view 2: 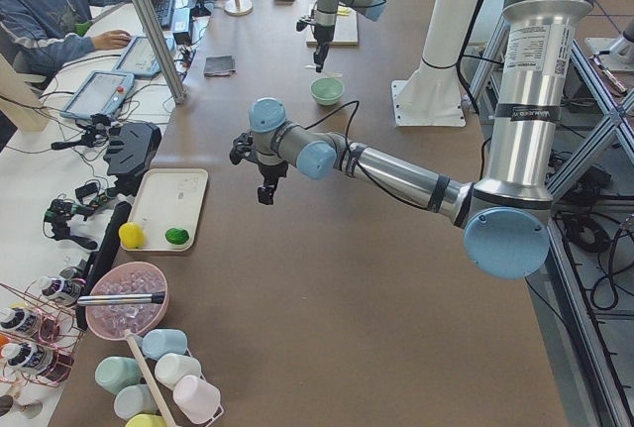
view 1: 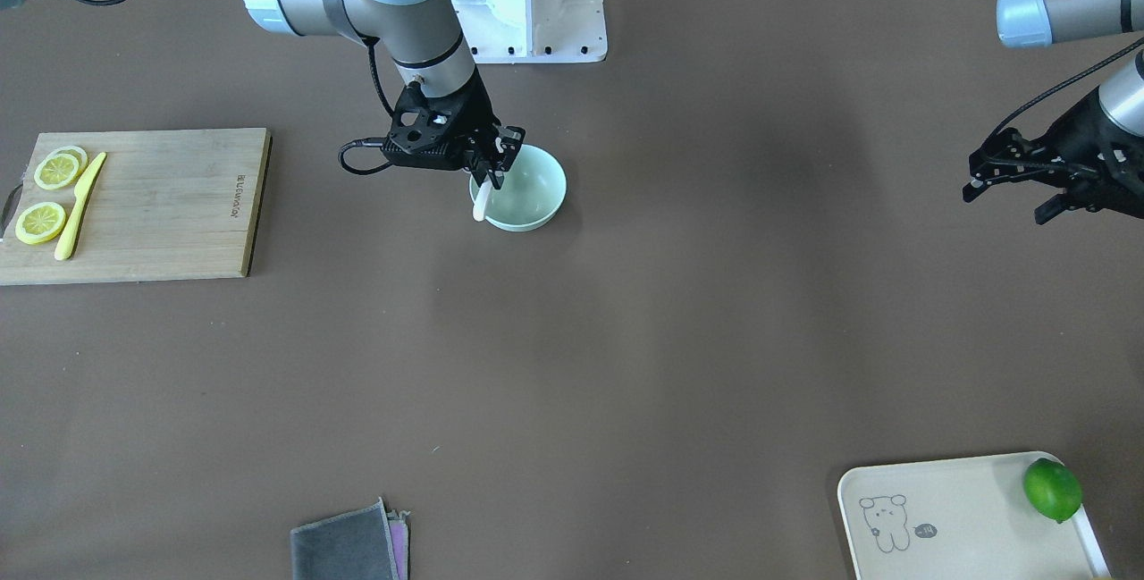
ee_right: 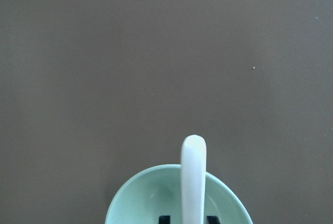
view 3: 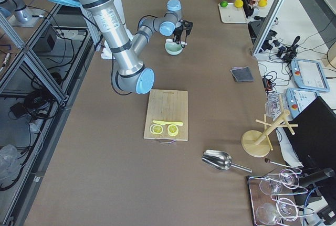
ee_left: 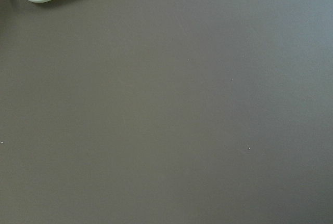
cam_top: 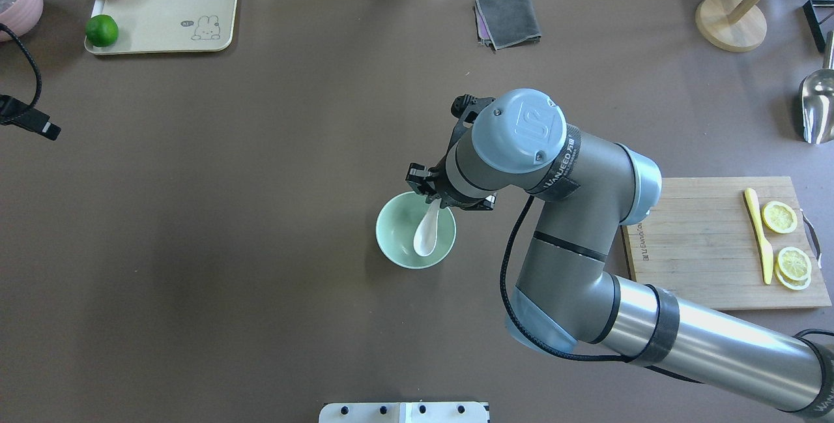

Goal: Place spoon in bowl

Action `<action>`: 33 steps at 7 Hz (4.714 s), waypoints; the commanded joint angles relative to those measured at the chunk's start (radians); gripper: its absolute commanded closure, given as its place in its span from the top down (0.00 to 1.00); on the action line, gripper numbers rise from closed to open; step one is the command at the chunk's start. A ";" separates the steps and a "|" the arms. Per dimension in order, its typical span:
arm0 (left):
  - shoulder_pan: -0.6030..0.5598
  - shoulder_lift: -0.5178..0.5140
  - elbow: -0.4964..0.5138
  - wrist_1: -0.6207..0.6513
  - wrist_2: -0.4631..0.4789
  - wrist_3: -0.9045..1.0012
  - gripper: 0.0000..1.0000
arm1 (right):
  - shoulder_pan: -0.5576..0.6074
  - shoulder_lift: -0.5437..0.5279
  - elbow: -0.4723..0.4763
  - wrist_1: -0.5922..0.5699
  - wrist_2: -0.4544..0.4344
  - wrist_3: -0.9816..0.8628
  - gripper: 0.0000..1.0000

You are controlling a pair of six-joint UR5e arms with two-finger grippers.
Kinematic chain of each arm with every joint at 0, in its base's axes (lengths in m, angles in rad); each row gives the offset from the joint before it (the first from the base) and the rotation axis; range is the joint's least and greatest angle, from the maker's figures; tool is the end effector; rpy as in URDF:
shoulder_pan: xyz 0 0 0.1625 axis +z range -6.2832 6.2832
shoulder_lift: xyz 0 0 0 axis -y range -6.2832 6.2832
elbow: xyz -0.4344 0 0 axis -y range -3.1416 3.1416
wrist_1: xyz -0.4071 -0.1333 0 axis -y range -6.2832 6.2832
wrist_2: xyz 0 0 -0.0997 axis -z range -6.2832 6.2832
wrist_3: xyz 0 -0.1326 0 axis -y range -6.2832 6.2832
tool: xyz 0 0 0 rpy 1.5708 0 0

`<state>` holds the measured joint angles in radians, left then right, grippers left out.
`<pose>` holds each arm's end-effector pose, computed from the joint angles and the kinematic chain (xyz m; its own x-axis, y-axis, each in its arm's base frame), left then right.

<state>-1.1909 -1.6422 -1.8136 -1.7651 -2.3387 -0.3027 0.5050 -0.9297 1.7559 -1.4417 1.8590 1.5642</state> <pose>0.1663 -0.5276 0.5048 0.6146 0.3126 -0.7243 -0.1474 0.9475 0.2839 -0.5638 -0.4209 0.2033 0.5070 0.2731 0.8175 -0.2574 0.9532 -0.1587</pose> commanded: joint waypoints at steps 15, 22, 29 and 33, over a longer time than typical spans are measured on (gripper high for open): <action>-0.355 0.208 0.102 0.019 0.006 0.391 0.98 | 1.040 -0.624 0.011 -0.263 0.503 -1.758 1.00; -0.354 0.206 0.025 0.092 -0.004 0.159 0.98 | 1.032 -0.672 -0.030 -0.253 0.497 -1.757 1.00; -0.352 0.196 0.016 0.090 -0.060 0.160 0.98 | 1.032 -0.656 -0.061 -0.253 0.497 -1.742 1.00; -0.352 0.194 0.016 0.092 -0.060 0.166 0.98 | 1.035 -0.653 -0.081 -0.252 0.506 -1.738 1.00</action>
<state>-1.5432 -1.4480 -1.7986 -1.6736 -2.3992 -0.1379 1.5407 -1.5860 1.6833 -1.6938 2.3660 -0.1737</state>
